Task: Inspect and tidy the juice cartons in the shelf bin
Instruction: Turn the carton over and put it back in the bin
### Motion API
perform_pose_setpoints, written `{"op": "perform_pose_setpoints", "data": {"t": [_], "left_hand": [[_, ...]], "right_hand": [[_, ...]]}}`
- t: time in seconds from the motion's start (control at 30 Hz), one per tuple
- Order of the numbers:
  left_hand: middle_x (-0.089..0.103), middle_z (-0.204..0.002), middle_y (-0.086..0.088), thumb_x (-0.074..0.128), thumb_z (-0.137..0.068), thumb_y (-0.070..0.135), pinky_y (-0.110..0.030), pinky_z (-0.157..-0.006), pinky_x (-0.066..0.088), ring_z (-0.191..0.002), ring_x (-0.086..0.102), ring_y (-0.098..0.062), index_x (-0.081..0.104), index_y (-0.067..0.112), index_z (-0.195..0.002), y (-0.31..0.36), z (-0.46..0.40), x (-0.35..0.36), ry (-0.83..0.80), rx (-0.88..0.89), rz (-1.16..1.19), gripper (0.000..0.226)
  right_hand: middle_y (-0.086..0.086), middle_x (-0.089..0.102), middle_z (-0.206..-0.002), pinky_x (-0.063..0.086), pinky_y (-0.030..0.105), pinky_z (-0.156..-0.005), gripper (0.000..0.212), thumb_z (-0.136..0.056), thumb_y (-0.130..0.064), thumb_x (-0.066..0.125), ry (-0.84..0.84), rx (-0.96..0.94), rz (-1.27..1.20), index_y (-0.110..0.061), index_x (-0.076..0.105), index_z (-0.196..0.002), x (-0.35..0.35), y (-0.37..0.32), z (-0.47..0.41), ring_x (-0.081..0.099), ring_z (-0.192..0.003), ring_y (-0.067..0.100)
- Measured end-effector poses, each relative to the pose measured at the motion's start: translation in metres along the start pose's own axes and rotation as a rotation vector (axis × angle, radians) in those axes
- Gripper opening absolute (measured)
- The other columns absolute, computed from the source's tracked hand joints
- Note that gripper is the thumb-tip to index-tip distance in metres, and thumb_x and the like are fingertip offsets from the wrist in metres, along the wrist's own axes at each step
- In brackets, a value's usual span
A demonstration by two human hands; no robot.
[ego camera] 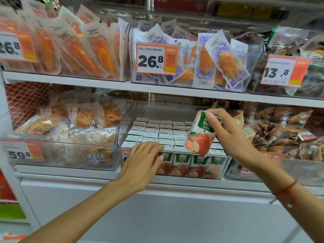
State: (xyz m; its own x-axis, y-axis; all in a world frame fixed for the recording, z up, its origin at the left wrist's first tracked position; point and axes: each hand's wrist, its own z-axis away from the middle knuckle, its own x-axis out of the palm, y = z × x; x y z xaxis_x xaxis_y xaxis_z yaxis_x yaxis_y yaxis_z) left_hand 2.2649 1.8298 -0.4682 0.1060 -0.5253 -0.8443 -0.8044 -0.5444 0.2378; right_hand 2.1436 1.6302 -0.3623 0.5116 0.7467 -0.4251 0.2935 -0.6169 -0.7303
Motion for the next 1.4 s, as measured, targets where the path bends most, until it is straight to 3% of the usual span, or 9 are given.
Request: {"op": "perform_pose_setpoints", "data": {"t": [0.13,0.27,0.4,0.57,0.8,0.97,1.07,1.23,1.4], "left_hand": [[0.056,-0.124,0.02,0.033,-0.102,0.044,-0.018,-0.094,0.034,-0.116,0.046,0.005,0.061,0.036,-0.119,0.022,0.0,-0.025,0.053,-0.266,0.521,0.033],[0.075,-0.101,0.013,0.043,-0.098,0.051,-0.028,-0.09,0.051,-0.094,0.07,-0.002,0.074,0.036,-0.091,0.045,0.015,-0.044,-0.194,-0.525,1.096,0.036],[0.075,-0.101,0.014,0.059,-0.094,0.043,-0.027,-0.094,0.051,-0.096,0.07,-0.002,0.067,0.028,-0.118,0.043,0.034,-0.042,-0.283,-0.513,1.086,0.03],[0.075,-0.103,0.012,0.061,-0.092,0.04,-0.021,-0.083,0.055,-0.097,0.07,-0.003,0.065,0.027,-0.118,0.044,0.043,-0.045,-0.187,-0.53,1.18,0.03],[0.074,-0.106,0.005,0.066,-0.088,0.036,-0.027,-0.085,0.058,-0.094,0.071,-0.006,0.064,0.023,-0.117,0.045,0.046,-0.044,0.056,-0.631,1.221,0.031],[0.074,-0.104,0.003,0.062,-0.092,0.03,-0.018,-0.072,0.058,-0.087,0.073,-0.007,0.066,0.02,-0.114,0.042,0.044,-0.046,0.093,-0.628,1.228,0.025],[0.073,-0.109,0.003,0.062,-0.093,0.031,-0.021,-0.08,0.058,-0.093,0.072,-0.008,0.064,0.02,-0.12,0.042,0.044,-0.046,0.081,-0.62,1.195,0.029],[0.074,-0.099,0.012,0.057,-0.097,0.028,-0.03,-0.085,0.058,-0.095,0.07,-0.009,0.068,0.035,-0.104,0.042,0.043,-0.045,0.092,-0.563,1.102,0.015],[0.077,-0.088,0.009,0.063,-0.09,0.041,-0.027,-0.078,0.06,-0.084,0.073,-0.006,0.07,0.027,-0.101,0.044,0.043,-0.04,0.023,-0.629,1.182,0.019]], "right_hand": [[0.0,0.066,-0.104,0.057,0.026,-0.07,0.038,-0.084,-0.052,0.048,-0.058,0.154,-0.139,-0.024,0.06,-0.107,0.036,-0.002,0.024,0.067,-0.094,0.013],[0.005,0.068,-0.101,0.059,0.042,-0.076,0.025,-0.087,-0.046,0.059,-0.056,0.345,-0.268,-0.025,0.063,-0.1,0.063,0.003,0.041,0.068,-0.095,0.028],[-0.006,0.066,-0.108,0.053,0.047,-0.095,0.04,-0.071,-0.057,0.061,-0.086,0.373,-0.251,-0.026,0.066,-0.096,0.074,0.005,0.048,0.061,-0.112,0.021],[0.0,0.075,-0.101,0.058,0.025,-0.071,0.043,-0.085,-0.056,0.055,-0.161,0.517,-0.452,-0.023,0.065,-0.11,0.075,0.004,0.047,0.073,-0.091,0.013],[-0.002,0.076,-0.101,0.055,0.021,-0.074,0.03,-0.093,-0.045,0.057,-0.327,0.499,-0.42,-0.023,0.07,-0.108,0.072,0.003,0.051,0.072,-0.093,0.012],[-0.013,0.074,-0.102,0.056,0.02,-0.081,0.021,-0.089,-0.026,0.066,-0.4,0.458,-0.442,-0.032,0.065,-0.109,0.069,0.008,0.051,0.069,-0.099,0.006],[-0.02,0.074,-0.094,0.056,0.016,-0.077,0.027,-0.086,-0.015,0.071,-0.432,0.446,-0.458,-0.036,0.063,-0.101,0.067,0.01,0.052,0.069,-0.095,0.0],[-0.006,0.076,-0.092,0.058,0.021,-0.076,0.033,-0.075,-0.013,0.081,-0.26,0.411,-0.353,-0.032,0.07,-0.1,0.071,0.009,0.053,0.073,-0.085,0.009],[-0.019,0.07,-0.082,0.057,0.021,-0.065,0.041,-0.065,-0.024,0.087,-0.127,0.151,0.01,-0.045,0.064,-0.091,0.086,0.002,0.066,0.068,-0.069,0.006]]}}
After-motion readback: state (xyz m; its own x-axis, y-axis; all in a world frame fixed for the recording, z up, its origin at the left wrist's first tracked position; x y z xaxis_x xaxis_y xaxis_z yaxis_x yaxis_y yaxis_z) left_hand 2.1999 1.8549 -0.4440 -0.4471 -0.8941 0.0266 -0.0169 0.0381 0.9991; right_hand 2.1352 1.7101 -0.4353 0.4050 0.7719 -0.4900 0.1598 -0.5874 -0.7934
